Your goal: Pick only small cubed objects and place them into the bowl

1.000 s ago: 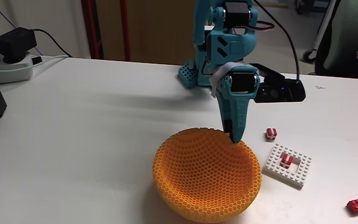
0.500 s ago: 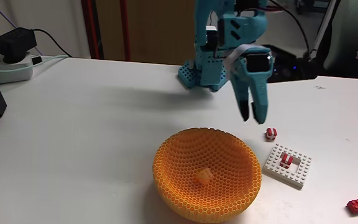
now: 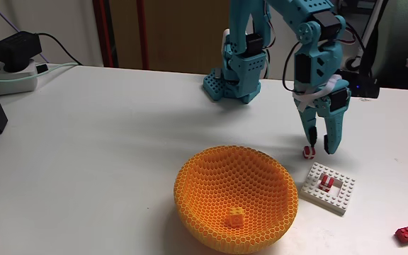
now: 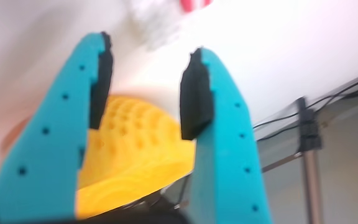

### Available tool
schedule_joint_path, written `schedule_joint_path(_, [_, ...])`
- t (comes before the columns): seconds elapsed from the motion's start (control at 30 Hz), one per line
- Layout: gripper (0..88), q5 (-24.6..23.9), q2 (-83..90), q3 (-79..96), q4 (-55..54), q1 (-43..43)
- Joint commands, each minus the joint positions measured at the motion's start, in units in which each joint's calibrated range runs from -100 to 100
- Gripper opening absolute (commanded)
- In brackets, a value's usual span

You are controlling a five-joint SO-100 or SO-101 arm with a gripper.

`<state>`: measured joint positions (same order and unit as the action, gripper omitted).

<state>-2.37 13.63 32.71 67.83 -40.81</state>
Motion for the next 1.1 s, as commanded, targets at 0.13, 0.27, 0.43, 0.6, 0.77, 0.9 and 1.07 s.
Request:
schedule_joint_path(0.13, [14.3,0.1,-11.0,-13.6,0.2,-2.0])
schedule_joint_path(0.27, [14.7,0.6,-14.9,-16.3,0.5,-1.2])
schedule_joint_path(0.43, [15.7,0.8,-20.3,-24.8,5.6,0.6])
schedule_joint_path(0.6, [15.4,1.5,-21.5,-27.6,8.0,2.1])
schedule_joint_path(0.77, [15.8,1.9,-25.1,-30.5,8.5,3.7])
schedule_joint_path(0.9, [15.7,2.0,-28.1,-31.2,8.3,3.5])
schedule_joint_path(1.07, [15.5,2.3,-30.8,-31.3,6.8,4.1])
